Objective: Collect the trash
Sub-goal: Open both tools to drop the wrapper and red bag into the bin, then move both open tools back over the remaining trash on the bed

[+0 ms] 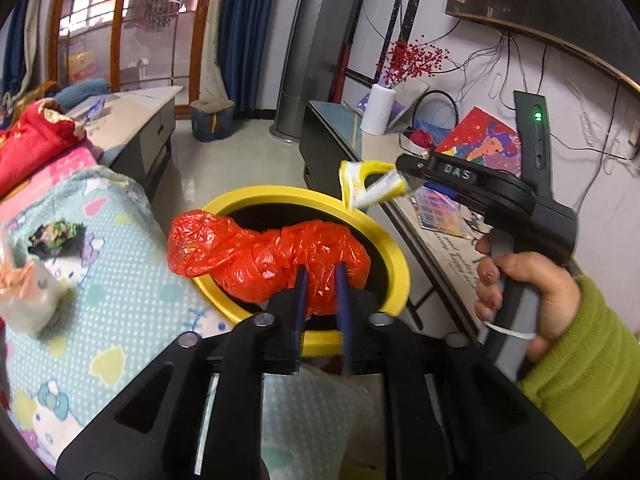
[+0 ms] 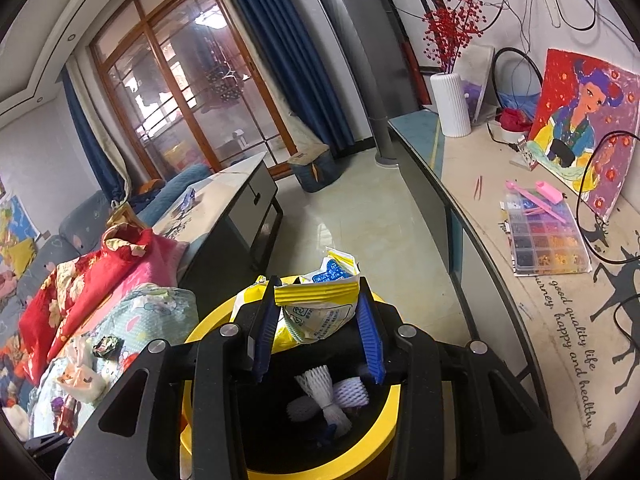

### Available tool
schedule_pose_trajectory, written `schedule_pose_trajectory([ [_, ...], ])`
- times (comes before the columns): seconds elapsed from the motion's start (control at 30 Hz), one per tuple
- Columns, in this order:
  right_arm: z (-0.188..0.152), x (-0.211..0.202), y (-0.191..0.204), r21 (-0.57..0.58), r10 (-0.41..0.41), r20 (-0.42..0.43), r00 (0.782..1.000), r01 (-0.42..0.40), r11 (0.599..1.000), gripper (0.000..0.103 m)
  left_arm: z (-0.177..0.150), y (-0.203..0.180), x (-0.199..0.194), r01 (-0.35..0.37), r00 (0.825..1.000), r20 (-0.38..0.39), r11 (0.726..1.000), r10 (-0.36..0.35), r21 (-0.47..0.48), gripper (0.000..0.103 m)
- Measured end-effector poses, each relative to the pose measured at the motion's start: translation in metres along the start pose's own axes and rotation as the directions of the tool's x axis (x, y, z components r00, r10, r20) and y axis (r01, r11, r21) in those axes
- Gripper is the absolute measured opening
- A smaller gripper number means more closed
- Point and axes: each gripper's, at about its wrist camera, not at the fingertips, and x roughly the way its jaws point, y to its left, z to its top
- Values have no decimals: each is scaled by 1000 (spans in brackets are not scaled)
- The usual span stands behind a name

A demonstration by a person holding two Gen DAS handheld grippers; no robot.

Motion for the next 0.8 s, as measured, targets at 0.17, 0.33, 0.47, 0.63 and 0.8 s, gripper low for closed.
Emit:
schedule_pose_trajectory([
  [0.17,-3,6,1,4,3,-21,1000,-3,1000,65,-2,11,2,18,1000,18,998,-17,-65,60],
  [0.33,-10,14,7,-7,21,-61,998,-21,1000,65,-10,22,-9,2,1000,26,993,1,-120,73],
  [0.47,-15,15,16,-26,31,-76,997,-33,999,65,-16,29,-20,-21,999,32,989,26,-146,77],
  [0.63,-17,13,23,-45,39,-78,996,-43,998,65,-18,34,-32,-46,997,49,986,54,-163,78],
  [0.8,-18,9,37,-77,67,-82,994,-73,994,65,-21,39,-45,-70,994,73,983,84,-172,80],
])
